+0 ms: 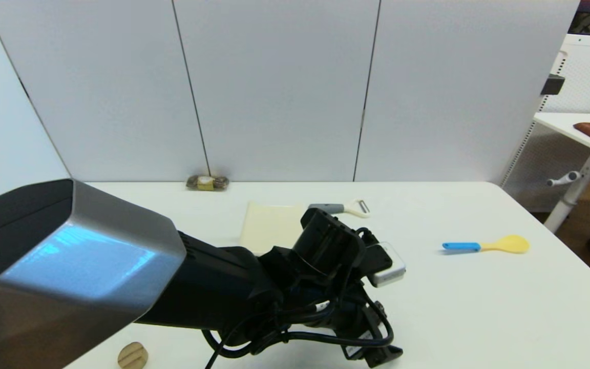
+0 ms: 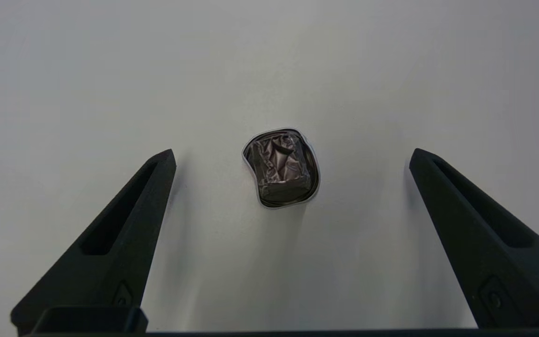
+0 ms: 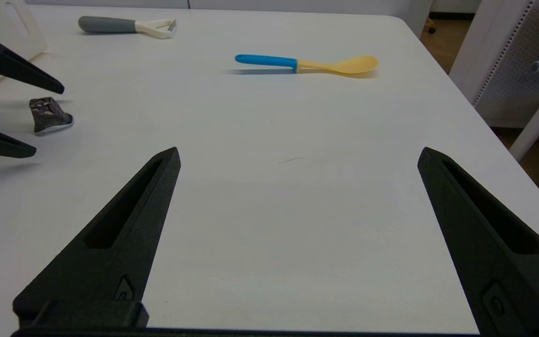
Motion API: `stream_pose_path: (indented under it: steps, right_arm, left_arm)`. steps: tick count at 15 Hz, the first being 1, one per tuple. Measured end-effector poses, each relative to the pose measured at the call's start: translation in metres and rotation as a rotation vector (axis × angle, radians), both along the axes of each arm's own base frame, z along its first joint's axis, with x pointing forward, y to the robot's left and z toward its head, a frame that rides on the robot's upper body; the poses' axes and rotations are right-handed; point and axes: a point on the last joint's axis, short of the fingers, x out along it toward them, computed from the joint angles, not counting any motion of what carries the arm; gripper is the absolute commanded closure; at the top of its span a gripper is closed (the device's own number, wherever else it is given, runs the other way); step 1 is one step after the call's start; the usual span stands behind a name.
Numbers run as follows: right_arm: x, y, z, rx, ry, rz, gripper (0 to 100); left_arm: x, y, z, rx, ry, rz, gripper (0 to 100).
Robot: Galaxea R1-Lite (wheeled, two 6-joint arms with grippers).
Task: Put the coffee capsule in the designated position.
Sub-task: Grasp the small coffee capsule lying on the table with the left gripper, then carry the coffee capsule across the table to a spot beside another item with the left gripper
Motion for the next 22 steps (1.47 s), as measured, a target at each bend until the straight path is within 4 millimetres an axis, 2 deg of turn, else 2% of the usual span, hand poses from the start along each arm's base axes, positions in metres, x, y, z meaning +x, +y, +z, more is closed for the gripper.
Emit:
stream_pose_path:
  steps: [2, 3, 18, 22]
  right_arm:
    - [0.000, 0.000, 0.000, -0.001, 0.000, 0.001, 0]
    - [0.000, 0.000, 0.000, 0.000, 0.000, 0.000, 0]
    - [0.000, 0.000, 0.000, 0.000, 0.000, 0.000, 0]
    - [0.000, 0.000, 0.000, 0.000, 0.000, 0.001, 0]
  left_arm:
    - [0.000, 0.000, 0.000, 0.001, 0.000, -0.001, 0]
    - [0.000, -0.001, -0.001, 0.000, 0.002, 0.000, 100]
    - [0.006, -0.007, 0.000, -0.013, -0.001, 0.007, 100]
    - [0.006, -0.005, 0.021, -0.060, -0.031, 0.014, 100]
